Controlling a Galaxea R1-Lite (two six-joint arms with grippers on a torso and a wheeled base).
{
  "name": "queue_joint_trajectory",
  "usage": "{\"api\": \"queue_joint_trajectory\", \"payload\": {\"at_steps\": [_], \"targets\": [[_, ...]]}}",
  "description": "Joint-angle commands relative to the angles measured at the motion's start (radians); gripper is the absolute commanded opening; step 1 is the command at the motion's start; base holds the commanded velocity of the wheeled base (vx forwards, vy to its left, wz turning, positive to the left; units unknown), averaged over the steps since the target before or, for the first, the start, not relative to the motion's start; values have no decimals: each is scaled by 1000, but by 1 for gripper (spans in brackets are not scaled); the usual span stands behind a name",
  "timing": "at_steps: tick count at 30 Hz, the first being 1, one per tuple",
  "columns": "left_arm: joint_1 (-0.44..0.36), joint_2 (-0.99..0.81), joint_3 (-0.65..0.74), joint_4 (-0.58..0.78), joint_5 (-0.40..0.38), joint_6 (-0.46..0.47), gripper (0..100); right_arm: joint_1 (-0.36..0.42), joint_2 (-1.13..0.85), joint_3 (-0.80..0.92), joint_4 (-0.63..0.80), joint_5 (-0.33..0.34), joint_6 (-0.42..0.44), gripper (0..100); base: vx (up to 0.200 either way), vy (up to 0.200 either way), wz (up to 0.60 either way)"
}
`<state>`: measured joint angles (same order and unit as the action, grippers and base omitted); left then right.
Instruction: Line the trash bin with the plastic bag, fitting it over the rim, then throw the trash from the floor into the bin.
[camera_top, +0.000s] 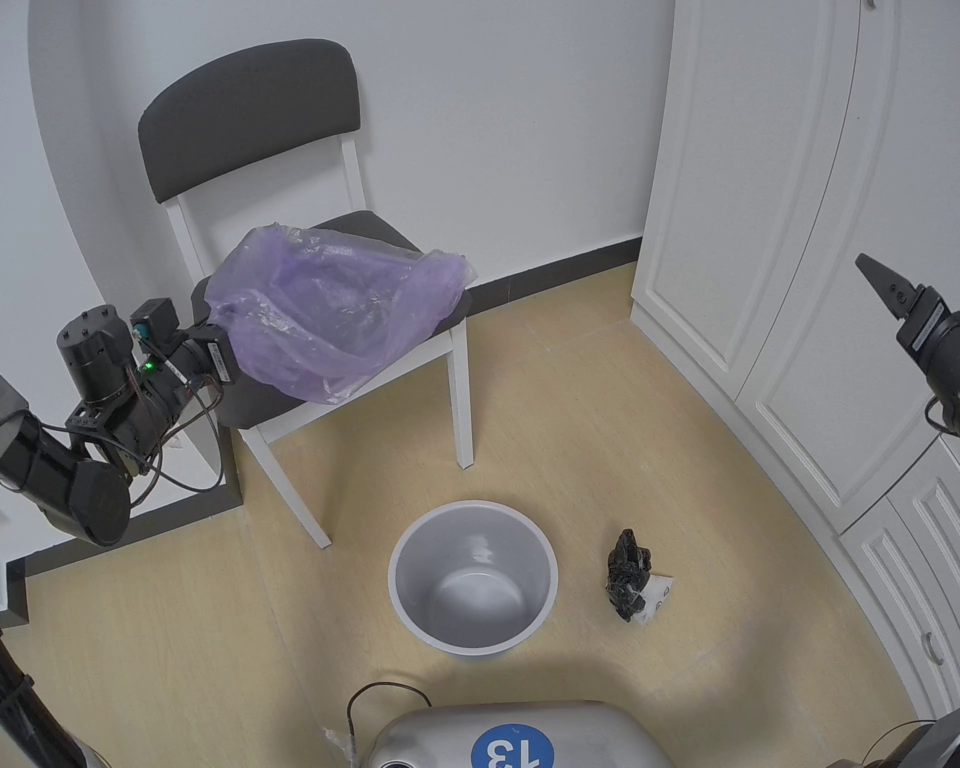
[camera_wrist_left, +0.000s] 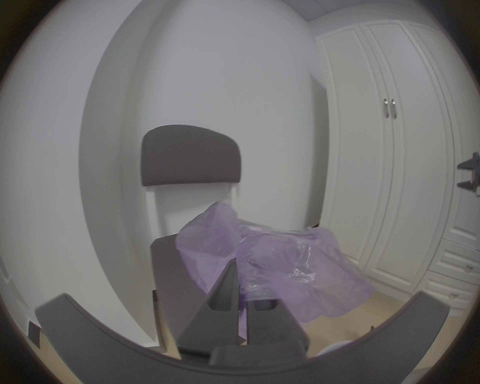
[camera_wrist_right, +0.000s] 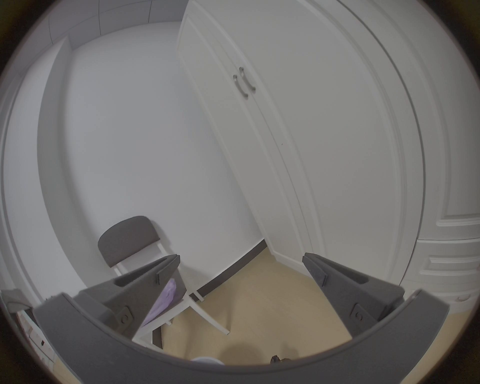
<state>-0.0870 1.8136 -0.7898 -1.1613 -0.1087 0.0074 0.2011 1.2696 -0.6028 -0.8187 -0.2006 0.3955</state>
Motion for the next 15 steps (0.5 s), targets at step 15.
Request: {"api": "queue_joint_trajectory", "payload": {"at_steps": [15], "targets": [[-303, -112, -414, 463, 15, 89, 0, 109, 172, 118, -96, 4, -12, 100, 0, 0, 0]]}}
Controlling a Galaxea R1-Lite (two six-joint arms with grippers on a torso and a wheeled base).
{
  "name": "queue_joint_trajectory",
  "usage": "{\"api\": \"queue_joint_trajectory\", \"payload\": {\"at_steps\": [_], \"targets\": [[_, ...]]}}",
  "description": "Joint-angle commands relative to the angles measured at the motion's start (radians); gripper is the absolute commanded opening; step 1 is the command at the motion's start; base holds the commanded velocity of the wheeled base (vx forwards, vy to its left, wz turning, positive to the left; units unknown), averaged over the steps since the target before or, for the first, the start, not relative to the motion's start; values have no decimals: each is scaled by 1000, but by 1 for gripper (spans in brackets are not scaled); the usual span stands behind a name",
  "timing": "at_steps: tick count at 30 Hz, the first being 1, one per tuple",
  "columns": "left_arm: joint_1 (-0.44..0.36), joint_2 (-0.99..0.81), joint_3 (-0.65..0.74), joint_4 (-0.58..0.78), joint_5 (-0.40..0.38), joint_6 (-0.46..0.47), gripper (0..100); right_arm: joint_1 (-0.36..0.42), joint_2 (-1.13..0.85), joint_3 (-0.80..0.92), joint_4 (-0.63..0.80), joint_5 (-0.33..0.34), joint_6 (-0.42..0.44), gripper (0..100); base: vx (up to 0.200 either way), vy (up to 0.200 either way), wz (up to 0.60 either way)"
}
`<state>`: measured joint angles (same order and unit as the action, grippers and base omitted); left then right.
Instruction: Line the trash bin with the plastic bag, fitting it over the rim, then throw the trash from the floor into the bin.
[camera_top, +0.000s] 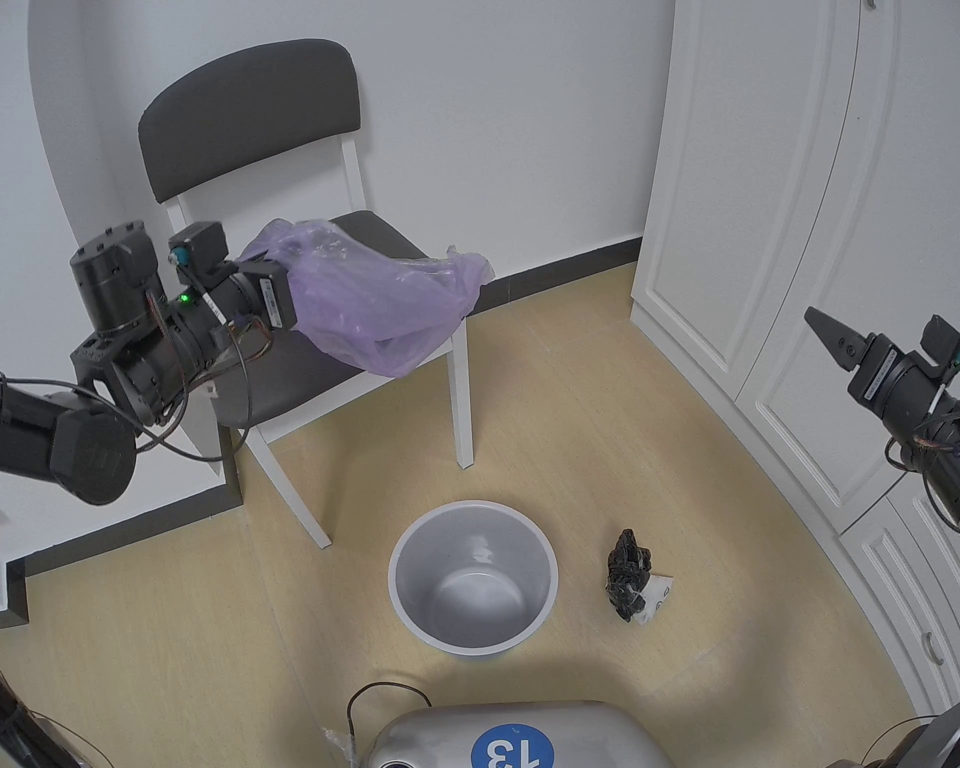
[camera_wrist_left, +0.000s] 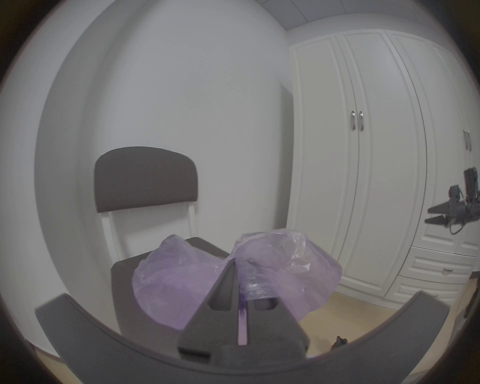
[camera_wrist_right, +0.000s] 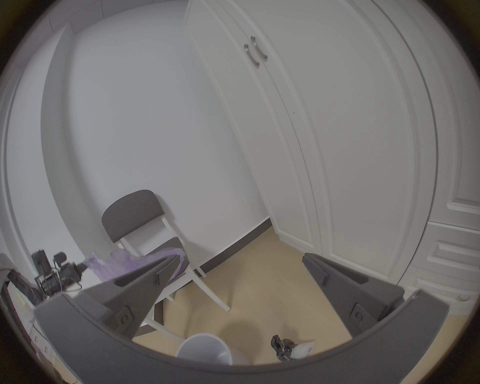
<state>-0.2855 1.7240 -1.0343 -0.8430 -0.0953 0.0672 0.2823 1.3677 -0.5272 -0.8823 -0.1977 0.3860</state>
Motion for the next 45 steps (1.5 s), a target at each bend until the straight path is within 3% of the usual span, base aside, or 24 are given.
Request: {"api": "queue_joint_trajectory", "payload": {"at_steps": [1, 5, 13, 20, 36, 45], "targets": [[-107, -23, -175, 153, 2, 31, 0, 29, 74, 44, -32, 1, -1, 100, 0, 0, 0], [-182, -15, -263, 271, 12, 63, 0, 60, 99, 70, -75, 6, 4, 100, 0, 0, 0], [-267, -24, -270, 306, 28, 80, 0, 110, 139, 108, -96, 18, 4, 100, 0, 0, 0], [-327, -64, -267, 311, 43, 86, 0, 123, 149, 141, -135, 101, 30, 100, 0, 0, 0], [-385, -67, -287, 311, 75, 86, 0, 238, 168, 259, -129, 299, 74, 100, 0, 0, 0], [-432, -75, -314, 312, 86, 86, 0, 233, 298, 257, -125, 299, 74, 100, 0, 0, 0]]}}
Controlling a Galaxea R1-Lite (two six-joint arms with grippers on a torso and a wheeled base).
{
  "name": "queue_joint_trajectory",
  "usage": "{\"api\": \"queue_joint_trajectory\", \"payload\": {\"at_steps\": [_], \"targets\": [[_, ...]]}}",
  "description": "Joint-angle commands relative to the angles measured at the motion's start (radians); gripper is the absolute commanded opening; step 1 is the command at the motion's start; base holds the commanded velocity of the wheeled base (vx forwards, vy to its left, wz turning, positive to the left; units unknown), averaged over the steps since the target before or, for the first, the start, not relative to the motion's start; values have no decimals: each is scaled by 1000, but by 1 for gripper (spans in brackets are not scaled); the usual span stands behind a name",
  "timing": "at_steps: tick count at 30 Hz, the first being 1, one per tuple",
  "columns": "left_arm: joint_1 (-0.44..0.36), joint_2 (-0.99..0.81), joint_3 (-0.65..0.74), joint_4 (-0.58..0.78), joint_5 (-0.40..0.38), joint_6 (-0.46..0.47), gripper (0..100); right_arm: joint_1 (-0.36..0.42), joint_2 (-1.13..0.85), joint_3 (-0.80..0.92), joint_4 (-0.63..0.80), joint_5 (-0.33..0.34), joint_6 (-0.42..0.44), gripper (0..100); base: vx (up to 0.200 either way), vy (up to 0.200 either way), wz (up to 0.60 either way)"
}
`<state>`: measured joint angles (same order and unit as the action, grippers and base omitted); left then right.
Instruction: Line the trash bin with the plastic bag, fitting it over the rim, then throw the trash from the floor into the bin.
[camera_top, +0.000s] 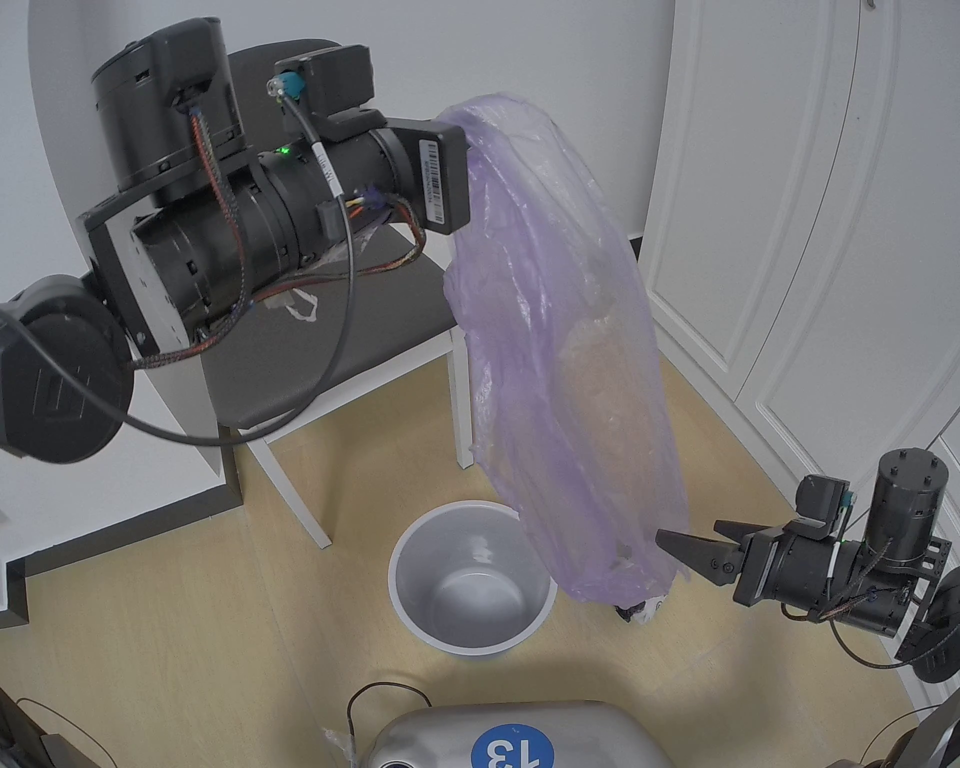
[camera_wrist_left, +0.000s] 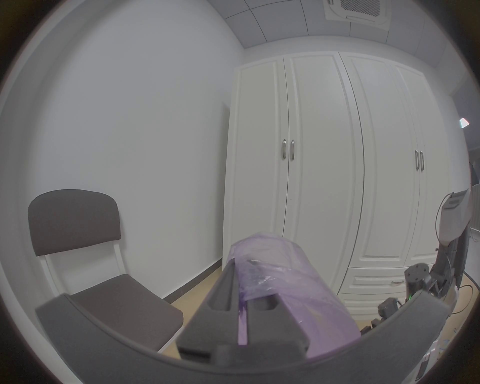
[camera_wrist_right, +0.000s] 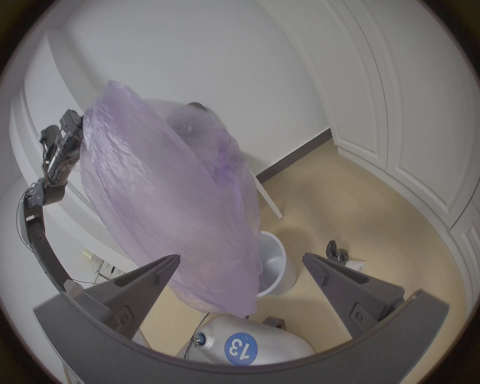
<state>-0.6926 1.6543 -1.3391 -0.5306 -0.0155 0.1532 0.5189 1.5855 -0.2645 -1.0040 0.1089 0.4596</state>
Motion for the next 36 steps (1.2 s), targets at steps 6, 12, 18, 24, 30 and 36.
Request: {"api": "queue_joint_trajectory", "payload": {"at_steps": [6, 12, 18, 24, 30, 36], "targets": [[-48, -7, -8, 0, 17, 0, 0, -92, 152, -71, -24, -20, 25, 100, 0, 0, 0], [-48, -7, -9, 0, 23, 0, 0, -106, 145, -70, -107, -34, 111, 100, 0, 0, 0], [-44, -5, -9, 0, 37, 0, 0, -22, 74, 34, -107, 49, 48, 100, 0, 0, 0], [-53, -11, -11, -2, 40, 2, 0, 58, 114, 57, -114, 54, 34, 100, 0, 0, 0], [-59, -22, -9, 0, 49, 2, 0, 70, 157, 60, -125, 20, 37, 100, 0, 0, 0], [-59, -50, 15, 0, 85, 23, 0, 142, 163, 87, -163, -80, 42, 100, 0, 0, 0]]}}
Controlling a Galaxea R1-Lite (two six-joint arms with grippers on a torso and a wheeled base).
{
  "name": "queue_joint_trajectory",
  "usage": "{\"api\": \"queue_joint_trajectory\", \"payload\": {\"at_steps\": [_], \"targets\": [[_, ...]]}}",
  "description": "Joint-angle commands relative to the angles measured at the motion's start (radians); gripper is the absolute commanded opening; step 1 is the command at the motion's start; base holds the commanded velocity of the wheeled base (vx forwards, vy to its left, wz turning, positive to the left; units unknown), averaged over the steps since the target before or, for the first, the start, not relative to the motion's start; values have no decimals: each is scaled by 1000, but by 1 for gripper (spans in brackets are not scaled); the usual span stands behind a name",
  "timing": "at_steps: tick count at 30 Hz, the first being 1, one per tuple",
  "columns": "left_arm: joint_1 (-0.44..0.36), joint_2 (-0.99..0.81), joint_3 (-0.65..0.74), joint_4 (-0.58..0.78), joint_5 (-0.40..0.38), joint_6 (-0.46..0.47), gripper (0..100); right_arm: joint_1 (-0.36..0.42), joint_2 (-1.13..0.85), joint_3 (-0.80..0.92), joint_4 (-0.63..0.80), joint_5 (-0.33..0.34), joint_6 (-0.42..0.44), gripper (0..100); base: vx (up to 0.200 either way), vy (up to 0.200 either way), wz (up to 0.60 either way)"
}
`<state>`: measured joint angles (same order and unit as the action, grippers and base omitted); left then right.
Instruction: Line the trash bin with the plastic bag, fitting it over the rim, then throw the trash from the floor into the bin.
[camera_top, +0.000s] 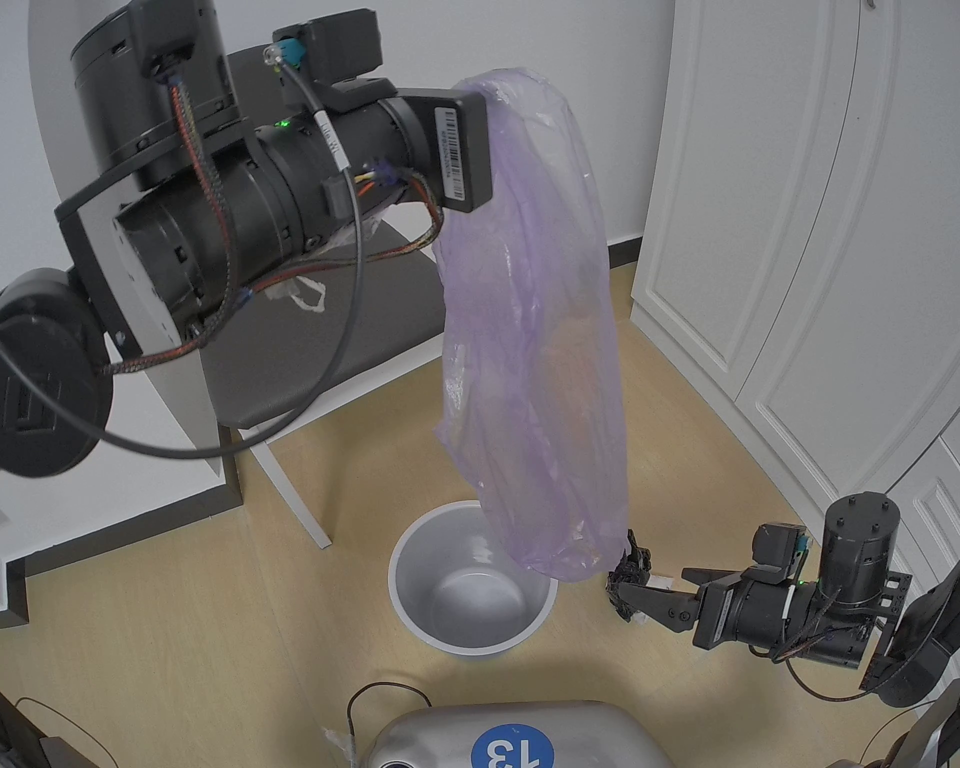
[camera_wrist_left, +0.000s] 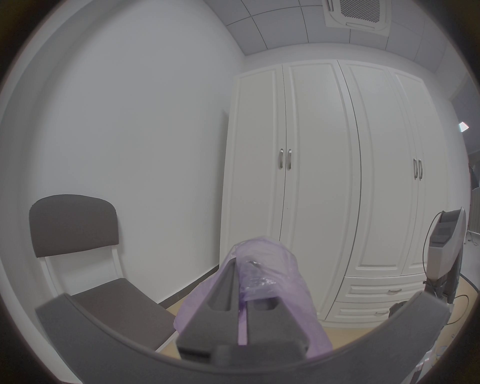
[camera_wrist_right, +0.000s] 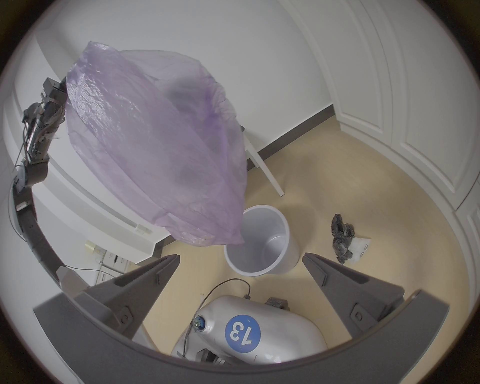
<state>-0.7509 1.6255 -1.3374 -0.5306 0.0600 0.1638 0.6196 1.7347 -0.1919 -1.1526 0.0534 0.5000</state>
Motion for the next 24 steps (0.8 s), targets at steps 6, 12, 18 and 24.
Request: {"api": "queue_joint_trajectory", "payload": {"at_steps": [6, 12, 18, 24], "targets": [[-2, -46, 11, 0, 12, 56, 0, 121, 74, 17, -141, -136, 5, 100, 0, 0, 0], [-8, -52, 11, 0, 63, 77, 0, 183, 200, 32, -233, -193, 5, 100, 0, 0, 0], [-5, -64, 14, 0, 69, 77, 0, 216, 348, 19, -418, -288, 5, 100, 0, 0, 0], [-8, -62, 0, 47, 69, 79, 0, 216, 371, -35, -417, -337, 48, 100, 0, 0, 0]]}}
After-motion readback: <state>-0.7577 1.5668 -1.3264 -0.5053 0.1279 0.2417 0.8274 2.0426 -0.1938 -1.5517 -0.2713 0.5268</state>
